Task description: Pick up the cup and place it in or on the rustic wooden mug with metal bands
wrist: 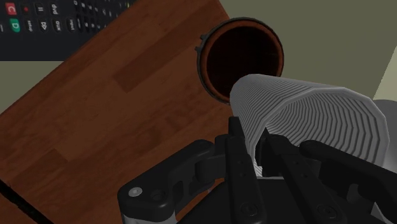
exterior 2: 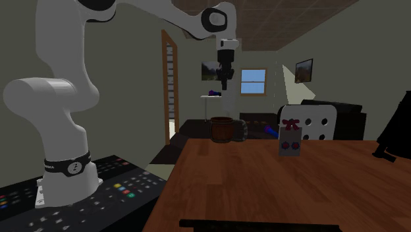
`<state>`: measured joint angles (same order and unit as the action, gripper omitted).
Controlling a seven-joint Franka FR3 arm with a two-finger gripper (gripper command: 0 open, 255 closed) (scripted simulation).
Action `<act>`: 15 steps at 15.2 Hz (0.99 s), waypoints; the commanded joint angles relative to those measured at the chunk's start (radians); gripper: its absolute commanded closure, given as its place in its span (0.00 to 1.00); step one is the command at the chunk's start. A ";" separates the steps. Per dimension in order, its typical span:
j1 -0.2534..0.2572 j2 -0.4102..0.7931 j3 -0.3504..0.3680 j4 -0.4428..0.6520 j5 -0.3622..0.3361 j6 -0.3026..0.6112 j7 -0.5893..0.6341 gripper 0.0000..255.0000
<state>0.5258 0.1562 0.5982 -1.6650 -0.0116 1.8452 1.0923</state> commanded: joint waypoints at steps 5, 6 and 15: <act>-0.002 0.005 -0.002 -0.076 -0.003 0.080 -0.003 1.00; -0.002 0.005 -0.002 -0.081 -0.003 0.086 -0.003 1.00; -0.002 0.006 -0.002 -0.080 -0.003 0.086 -0.002 0.00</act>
<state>0.5241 0.1617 0.5959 -1.7453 -0.0148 1.9308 1.0899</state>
